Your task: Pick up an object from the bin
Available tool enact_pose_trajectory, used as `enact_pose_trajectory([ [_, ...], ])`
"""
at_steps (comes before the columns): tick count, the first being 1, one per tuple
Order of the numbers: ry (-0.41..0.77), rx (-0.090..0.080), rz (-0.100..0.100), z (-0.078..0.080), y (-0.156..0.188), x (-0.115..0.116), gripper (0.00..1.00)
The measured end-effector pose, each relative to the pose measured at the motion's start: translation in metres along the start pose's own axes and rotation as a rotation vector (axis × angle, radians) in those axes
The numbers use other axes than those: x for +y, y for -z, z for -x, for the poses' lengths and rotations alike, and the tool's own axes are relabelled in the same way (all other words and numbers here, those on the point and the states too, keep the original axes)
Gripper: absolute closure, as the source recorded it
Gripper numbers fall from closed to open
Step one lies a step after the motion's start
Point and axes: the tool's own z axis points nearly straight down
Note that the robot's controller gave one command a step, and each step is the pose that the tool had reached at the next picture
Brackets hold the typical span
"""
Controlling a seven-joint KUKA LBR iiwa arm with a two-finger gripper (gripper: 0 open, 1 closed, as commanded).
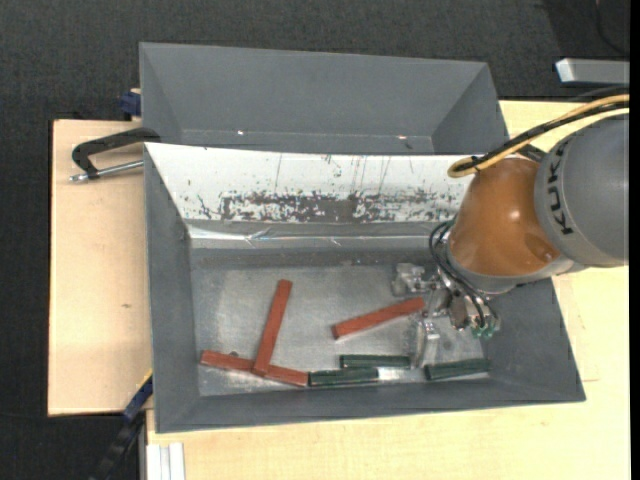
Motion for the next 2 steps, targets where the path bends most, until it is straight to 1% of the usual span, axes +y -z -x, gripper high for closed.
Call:
enact_pose_trajectory([
  [1,0.190,-0.003,-0.001,-0.0232,0.0182,0.0225,1.00],
  [2,0.190,-0.003,-0.001,-0.0232,0.0182,0.0225,1.00],
])
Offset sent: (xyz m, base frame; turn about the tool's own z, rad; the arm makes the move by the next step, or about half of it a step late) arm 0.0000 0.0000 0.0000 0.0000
